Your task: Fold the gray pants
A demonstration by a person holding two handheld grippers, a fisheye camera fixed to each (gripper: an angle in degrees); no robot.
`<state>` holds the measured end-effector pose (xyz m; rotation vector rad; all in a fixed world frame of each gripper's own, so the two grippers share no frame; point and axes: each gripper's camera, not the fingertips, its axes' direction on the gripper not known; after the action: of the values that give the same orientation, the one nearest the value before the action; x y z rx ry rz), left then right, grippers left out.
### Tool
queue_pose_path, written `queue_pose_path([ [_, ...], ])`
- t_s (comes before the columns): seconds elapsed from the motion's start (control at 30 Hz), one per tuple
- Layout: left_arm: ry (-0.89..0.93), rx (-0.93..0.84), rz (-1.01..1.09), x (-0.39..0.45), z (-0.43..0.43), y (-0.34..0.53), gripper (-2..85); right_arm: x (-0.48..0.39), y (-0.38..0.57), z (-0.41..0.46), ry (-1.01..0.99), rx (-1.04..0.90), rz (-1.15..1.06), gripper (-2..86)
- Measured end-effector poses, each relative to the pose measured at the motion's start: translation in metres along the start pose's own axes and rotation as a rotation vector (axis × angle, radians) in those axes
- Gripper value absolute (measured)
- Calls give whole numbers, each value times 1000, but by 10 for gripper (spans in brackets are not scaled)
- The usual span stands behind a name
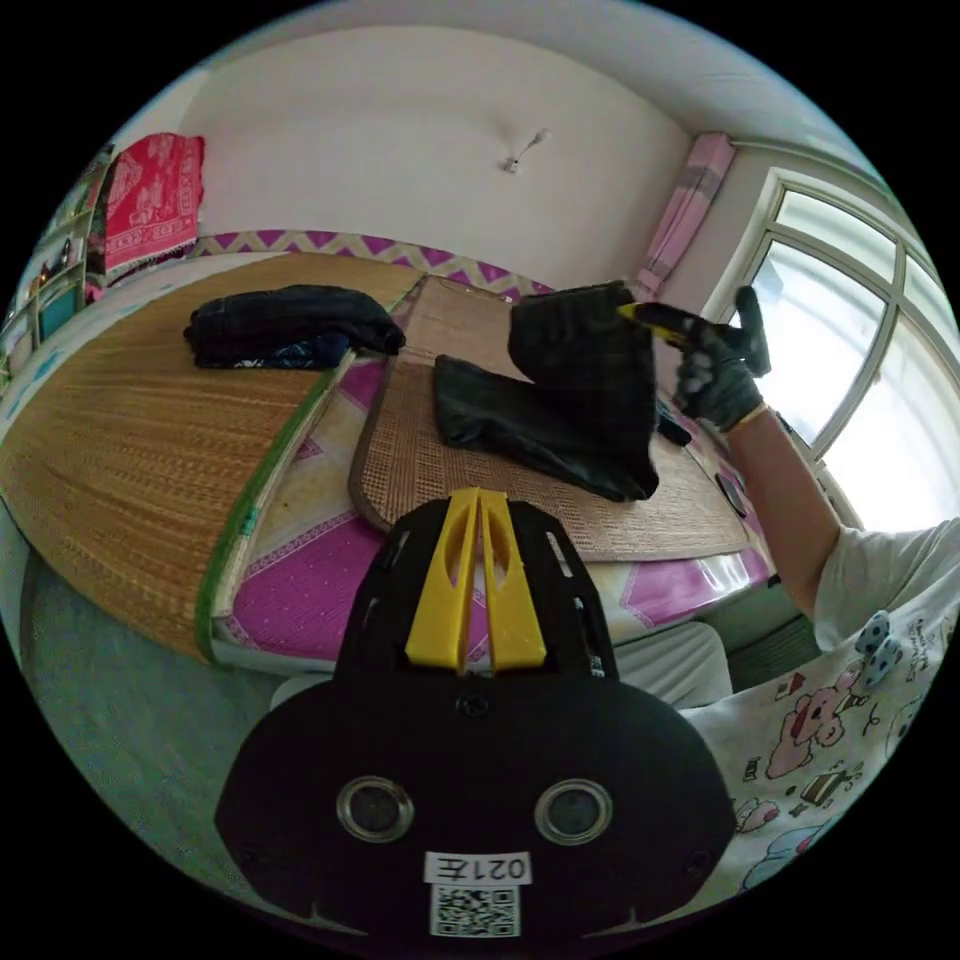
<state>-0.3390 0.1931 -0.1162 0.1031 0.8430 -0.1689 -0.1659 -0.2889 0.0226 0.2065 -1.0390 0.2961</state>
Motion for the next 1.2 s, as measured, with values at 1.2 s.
queue_pose_path([
  [1.2, -39, -263, -91, 50, 271, -83, -10, 434, 365, -198, -117, 140, 993, 51],
])
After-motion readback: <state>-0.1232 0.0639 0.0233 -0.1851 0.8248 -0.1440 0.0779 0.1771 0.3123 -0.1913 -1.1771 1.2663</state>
